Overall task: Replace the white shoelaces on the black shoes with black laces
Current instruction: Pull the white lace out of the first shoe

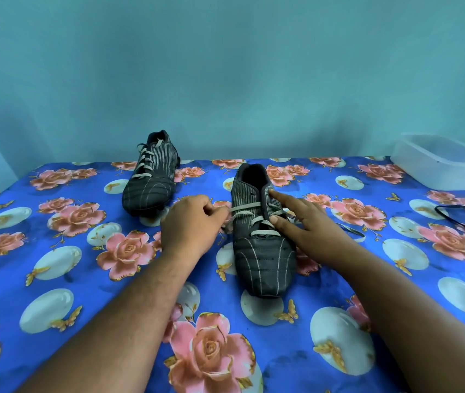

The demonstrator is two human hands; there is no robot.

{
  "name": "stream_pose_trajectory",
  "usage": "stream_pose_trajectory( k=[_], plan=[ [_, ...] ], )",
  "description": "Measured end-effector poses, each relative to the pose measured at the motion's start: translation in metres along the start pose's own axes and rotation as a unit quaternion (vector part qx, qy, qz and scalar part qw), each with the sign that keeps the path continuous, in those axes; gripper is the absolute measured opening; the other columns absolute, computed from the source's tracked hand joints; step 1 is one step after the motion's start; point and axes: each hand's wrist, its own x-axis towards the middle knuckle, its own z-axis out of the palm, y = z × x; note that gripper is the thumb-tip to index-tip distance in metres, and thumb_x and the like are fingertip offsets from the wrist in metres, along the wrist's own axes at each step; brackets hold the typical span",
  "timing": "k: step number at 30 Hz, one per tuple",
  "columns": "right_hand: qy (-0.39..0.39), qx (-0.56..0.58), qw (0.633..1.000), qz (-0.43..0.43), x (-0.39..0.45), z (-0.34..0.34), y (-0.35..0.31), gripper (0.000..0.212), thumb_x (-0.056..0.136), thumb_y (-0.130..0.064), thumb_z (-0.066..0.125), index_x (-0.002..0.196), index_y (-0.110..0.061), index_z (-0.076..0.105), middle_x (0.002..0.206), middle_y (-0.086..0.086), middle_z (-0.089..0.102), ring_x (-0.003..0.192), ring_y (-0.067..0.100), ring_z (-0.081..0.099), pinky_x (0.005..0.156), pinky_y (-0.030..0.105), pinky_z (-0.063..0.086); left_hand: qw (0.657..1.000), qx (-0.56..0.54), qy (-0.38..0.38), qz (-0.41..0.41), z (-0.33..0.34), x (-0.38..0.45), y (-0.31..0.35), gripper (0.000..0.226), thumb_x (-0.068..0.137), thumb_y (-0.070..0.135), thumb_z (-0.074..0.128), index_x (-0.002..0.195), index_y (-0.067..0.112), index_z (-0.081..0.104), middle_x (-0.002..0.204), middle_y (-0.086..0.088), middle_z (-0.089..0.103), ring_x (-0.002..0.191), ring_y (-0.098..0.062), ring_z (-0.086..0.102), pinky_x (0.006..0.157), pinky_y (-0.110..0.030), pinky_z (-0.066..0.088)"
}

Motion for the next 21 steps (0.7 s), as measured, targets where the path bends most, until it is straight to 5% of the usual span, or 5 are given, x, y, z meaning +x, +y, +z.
stream_pose_trajectory(
  k=[4, 11, 15, 18, 21],
  plan=[
    [0.000, -0.002, 1.000, 0.002, -0.001, -0.001, -0.002, 0.057, 0.096, -0.055, 0.054, 0.150, -0.051, 0.035, 0.142, -0.004, 0.053, 0.138, 0.020, 0.037, 0.117, 0.045, 0.031, 0.982, -0.148, -0.021, 0.117, 0.007, -0.007, 0.007, 0.058, 0.087, 0.076, 0.044, 0.120, 0.032, 0.064, 0.125, 0.009, 0.063, 0.111, -0.020, 0.060, 0.095, -0.046, 0.052],
    [0.003, -0.004, 1.000, 0.004, -0.001, -0.001, -0.004, 0.057, 0.097, -0.052, 0.055, 0.150, -0.050, 0.035, 0.143, -0.004, 0.052, 0.138, 0.021, 0.036, 0.117, 0.043, 0.030, 0.975, -0.115, -0.018, 0.189, 0.012, -0.012, 0.022, 0.022, 0.087, 0.048, 0.056, 0.085, 0.028, 0.063, 0.094, 0.011, 0.063, 0.096, -0.018, 0.061, 0.087, -0.044, 0.050],
    [-0.002, 0.000, 1.000, 0.005, -0.001, -0.001, -0.004, 0.058, 0.097, -0.054, 0.054, 0.151, -0.050, 0.034, 0.143, -0.003, 0.052, 0.139, 0.020, 0.036, 0.117, 0.042, 0.030, 0.950, -0.304, -0.064, 0.043, 0.008, -0.009, 0.023, 0.024, 0.079, 0.037, 0.059, 0.079, 0.013, 0.066, 0.071, 0.008, 0.063, 0.067, -0.009, 0.054, 0.068, -0.030, 0.044],
    [-0.005, -0.004, 1.000, 0.003, -0.001, -0.002, -0.004, 0.058, 0.097, -0.055, 0.053, 0.151, -0.049, 0.034, 0.144, -0.002, 0.052, 0.140, 0.020, 0.035, 0.117, 0.041, 0.029, 0.896, -0.429, -0.071, -0.084, 0.001, -0.009, 0.026, 0.024, 0.080, 0.026, 0.060, 0.068, 0.006, 0.053, 0.082, -0.023, 0.064, 0.064, -0.019, 0.046, 0.056, -0.031, 0.040],
    [-0.006, -0.004, 1.000, 0.004, -0.001, -0.002, -0.005, 0.058, 0.097, -0.055, 0.053, 0.151, -0.049, 0.034, 0.145, -0.003, 0.051, 0.140, 0.020, 0.035, 0.117, 0.041, 0.029, 0.879, -0.451, -0.055, -0.144, -0.002, -0.009, 0.027, 0.016, 0.090, 0.008, 0.057, 0.074, 0.008, 0.056, 0.076, -0.012, 0.063, 0.062, -0.020, 0.050, 0.047, -0.022, 0.042]
  ],
)
